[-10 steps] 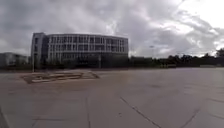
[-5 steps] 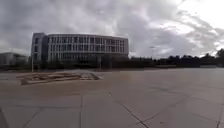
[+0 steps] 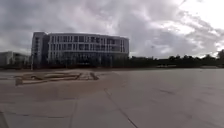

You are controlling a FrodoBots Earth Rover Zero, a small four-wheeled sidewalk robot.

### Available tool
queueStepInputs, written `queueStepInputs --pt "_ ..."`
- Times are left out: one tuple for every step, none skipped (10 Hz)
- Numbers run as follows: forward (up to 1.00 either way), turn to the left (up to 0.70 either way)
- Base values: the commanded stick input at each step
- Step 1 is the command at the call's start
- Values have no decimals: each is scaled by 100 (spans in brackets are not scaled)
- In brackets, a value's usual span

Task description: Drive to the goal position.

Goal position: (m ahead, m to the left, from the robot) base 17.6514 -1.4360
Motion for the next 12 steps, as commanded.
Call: queueStepInputs --pt "70 -32" --pt "70 -35" --pt "70 -35" --pt "70 -25" --pt "70 -6" --pt "70 0" --pt "70 0" --pt "70 0" --pt "70 0" --pt "70 0" --pt "70 0" --pt "70 0"
